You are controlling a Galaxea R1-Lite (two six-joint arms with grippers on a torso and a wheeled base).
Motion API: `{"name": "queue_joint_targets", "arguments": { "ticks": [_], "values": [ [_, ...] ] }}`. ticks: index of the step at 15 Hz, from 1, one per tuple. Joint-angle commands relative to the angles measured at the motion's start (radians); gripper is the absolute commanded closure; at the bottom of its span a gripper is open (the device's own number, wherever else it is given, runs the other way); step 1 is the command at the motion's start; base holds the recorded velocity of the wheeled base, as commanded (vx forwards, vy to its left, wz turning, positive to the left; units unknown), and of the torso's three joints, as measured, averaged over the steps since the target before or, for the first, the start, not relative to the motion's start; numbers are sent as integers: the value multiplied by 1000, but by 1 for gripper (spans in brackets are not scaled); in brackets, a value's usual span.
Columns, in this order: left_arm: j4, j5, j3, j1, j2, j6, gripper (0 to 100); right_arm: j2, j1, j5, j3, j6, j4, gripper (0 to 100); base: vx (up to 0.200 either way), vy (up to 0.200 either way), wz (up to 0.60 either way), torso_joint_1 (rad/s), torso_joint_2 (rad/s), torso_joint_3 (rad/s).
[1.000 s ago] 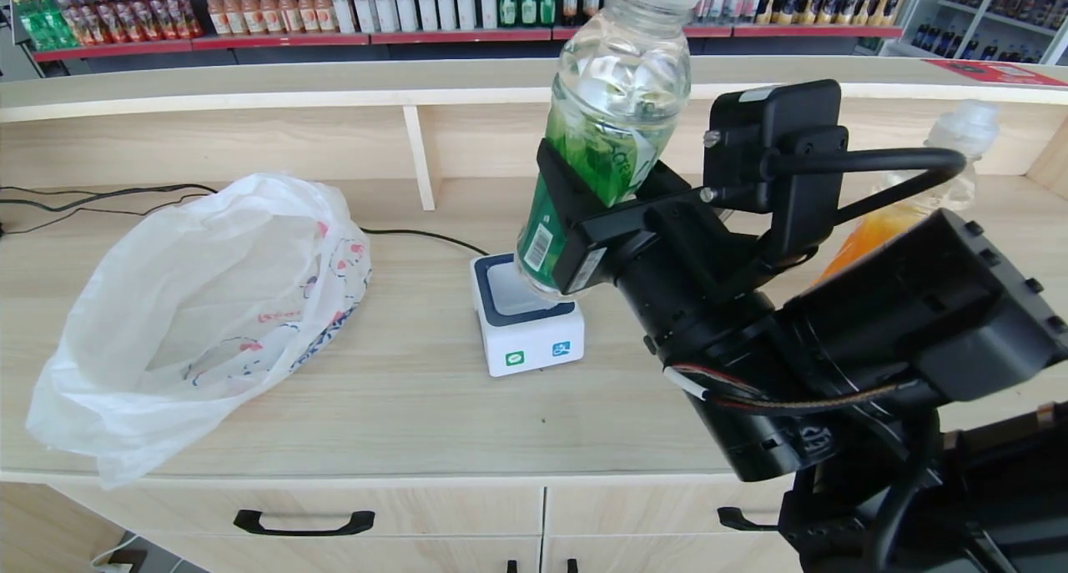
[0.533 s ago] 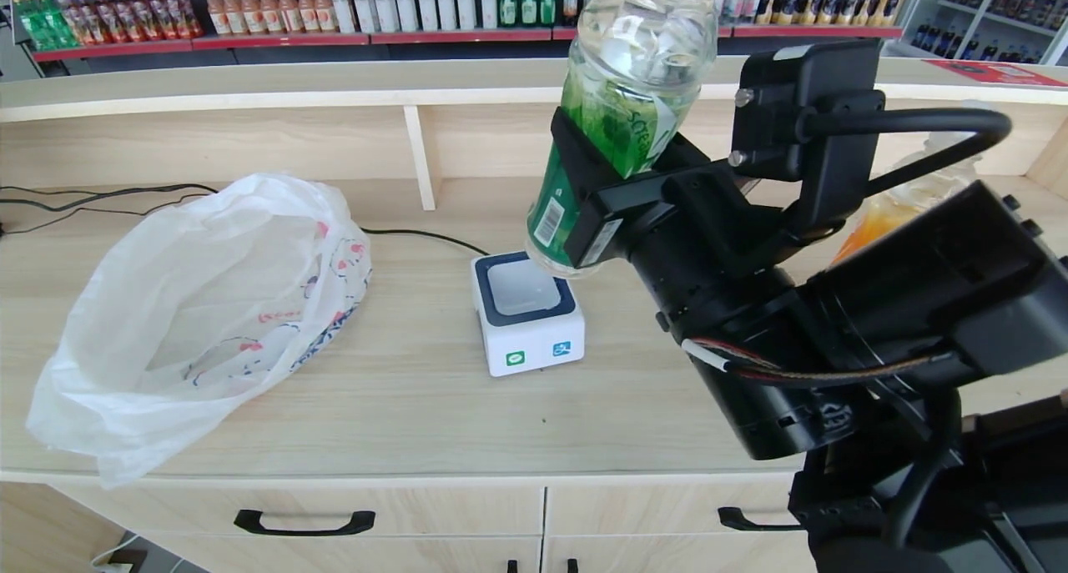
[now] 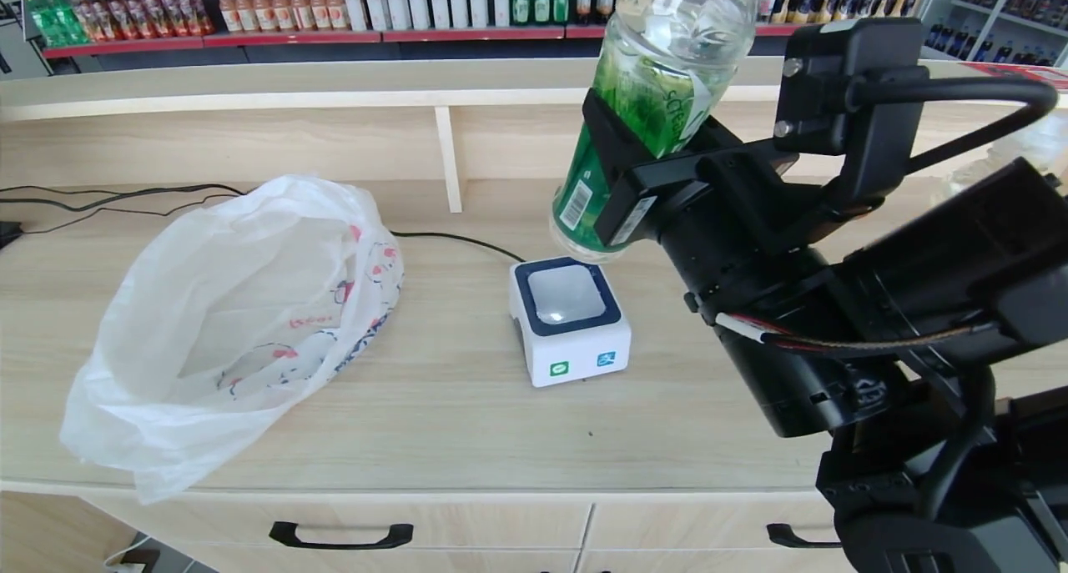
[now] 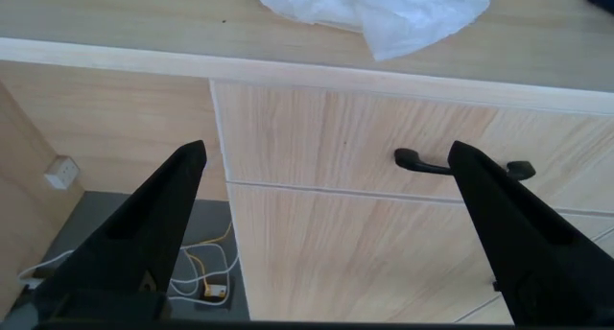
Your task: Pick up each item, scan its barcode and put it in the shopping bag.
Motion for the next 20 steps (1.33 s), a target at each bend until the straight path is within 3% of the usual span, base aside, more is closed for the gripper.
{"name": "queue_joint_targets", "arguments": {
  "ticks": [1, 3, 6, 10, 14, 20],
  "values": [
    [0, 0, 0, 0, 0, 0, 0, -10, -2, -1, 6, -12, -4, 100, 0, 200, 0, -2, 22, -2],
    [0, 0, 0, 0, 0, 1, 0, -18, -3, 0, 18, -60, -4, 100, 0, 0, 0, 0, 0, 0],
    [0, 0, 0, 0, 0, 1, 0, -31, -34, 120, 127, -196, -4, 100, 0, 0, 0, 0, 0, 0],
    [0, 0, 0, 0, 0, 1, 0, -24, -73, 204, 173, -268, -4, 100, 0, 0, 0, 0, 0, 0],
    [0, 0, 0, 0, 0, 1, 0, -59, -142, 264, 308, -343, -4, 100, 0, 0, 0, 0, 0, 0],
    [0, 0, 0, 0, 0, 1, 0, -48, -189, 409, 274, -402, -4, 100, 0, 0, 0, 0, 0, 0]
  ]
}}
